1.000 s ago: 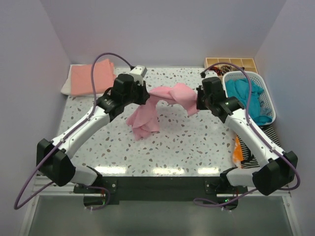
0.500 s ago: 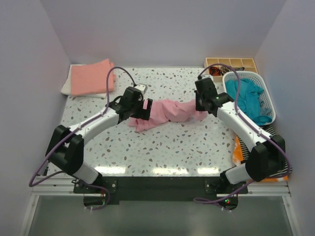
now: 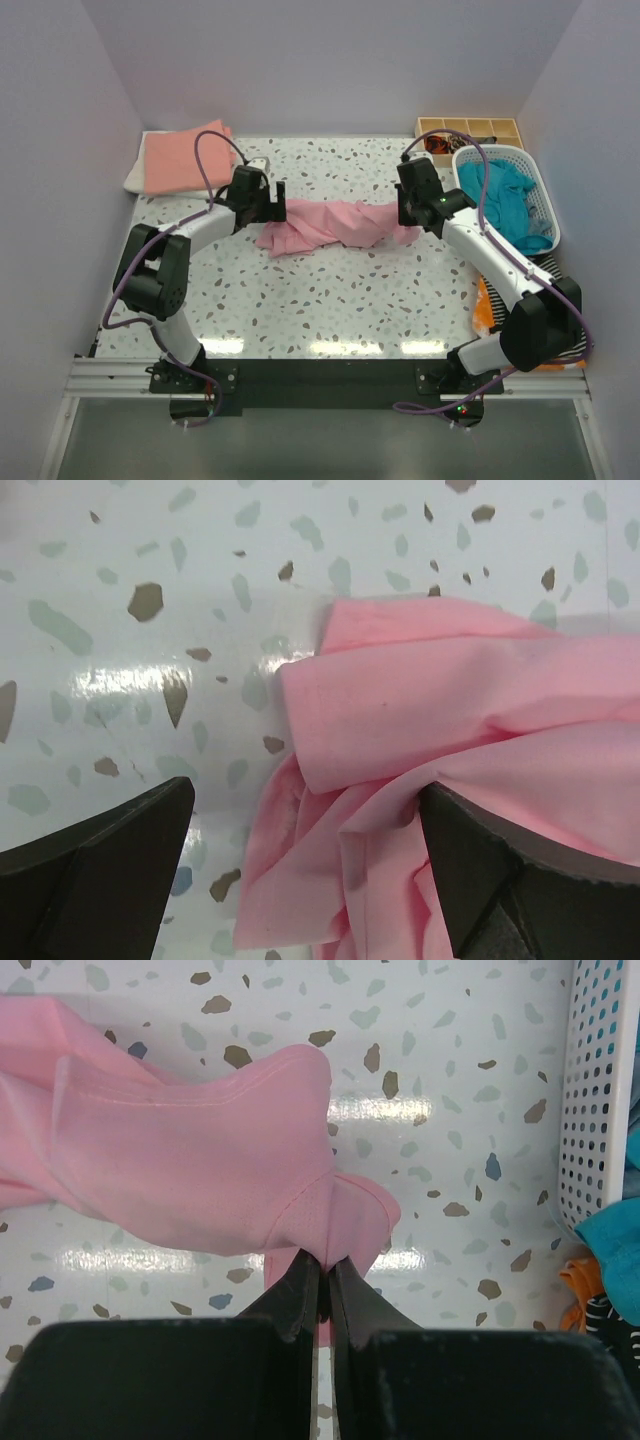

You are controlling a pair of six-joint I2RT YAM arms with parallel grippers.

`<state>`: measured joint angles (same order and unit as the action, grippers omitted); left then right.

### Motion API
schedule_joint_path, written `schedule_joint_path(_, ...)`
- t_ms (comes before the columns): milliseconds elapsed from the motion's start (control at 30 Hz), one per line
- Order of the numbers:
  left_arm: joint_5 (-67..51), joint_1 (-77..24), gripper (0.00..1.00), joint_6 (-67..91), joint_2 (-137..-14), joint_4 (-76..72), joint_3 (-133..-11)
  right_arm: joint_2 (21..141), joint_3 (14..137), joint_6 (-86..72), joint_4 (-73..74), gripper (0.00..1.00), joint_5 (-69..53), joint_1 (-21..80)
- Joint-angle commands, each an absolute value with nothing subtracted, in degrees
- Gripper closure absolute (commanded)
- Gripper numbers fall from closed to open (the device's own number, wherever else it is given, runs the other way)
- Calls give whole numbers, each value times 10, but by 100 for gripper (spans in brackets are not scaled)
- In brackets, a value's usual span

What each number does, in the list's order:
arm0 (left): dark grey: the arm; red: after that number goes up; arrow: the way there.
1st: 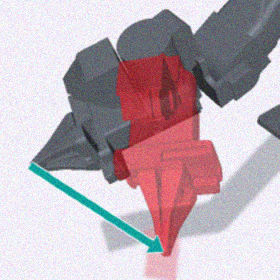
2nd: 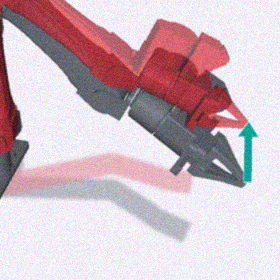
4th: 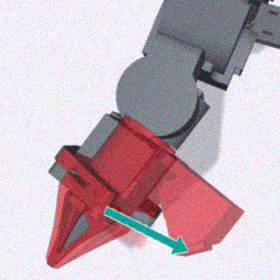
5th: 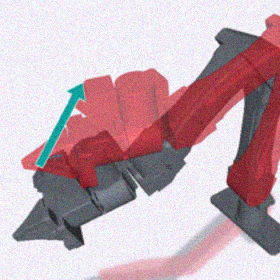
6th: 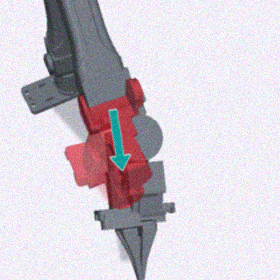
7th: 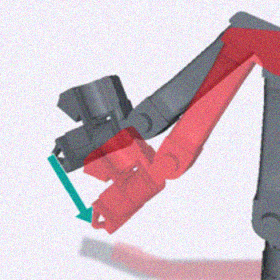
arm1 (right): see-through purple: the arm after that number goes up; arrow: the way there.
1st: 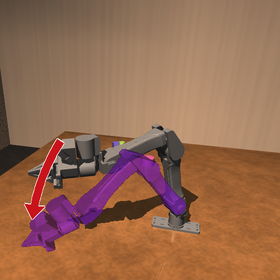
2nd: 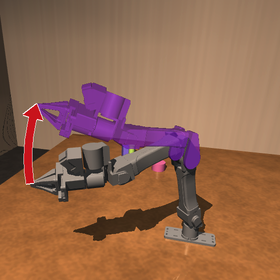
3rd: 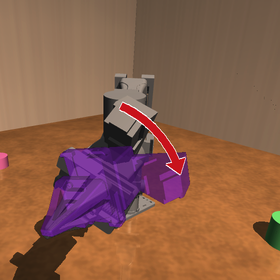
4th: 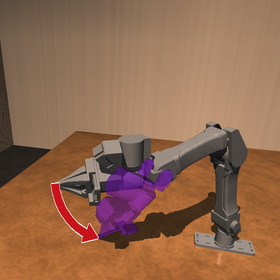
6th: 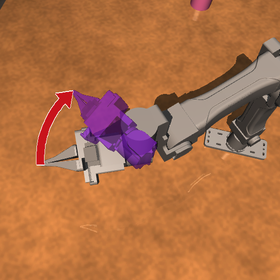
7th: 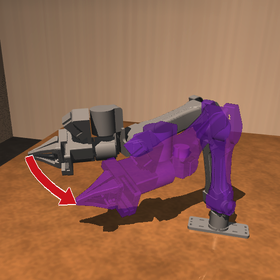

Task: Fold and stack the t-shirts
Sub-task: Flatten out the tshirt

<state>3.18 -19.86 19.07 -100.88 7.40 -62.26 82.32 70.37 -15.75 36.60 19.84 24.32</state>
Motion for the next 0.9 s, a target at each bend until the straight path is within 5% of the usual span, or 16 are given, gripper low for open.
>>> schedule_joint_path(0,3,-177,0,215,-990,-40,-631,821,708,-145,366,100,193,243)
schedule_joint_path(300,-186,-119,0,297,-993,-191,-577,826,710,-144,366,100,198,243)
schedule_joint_path(867,-208,-109,0,302,-1158,-193,-657,838,712,-139,368,100,204,242)
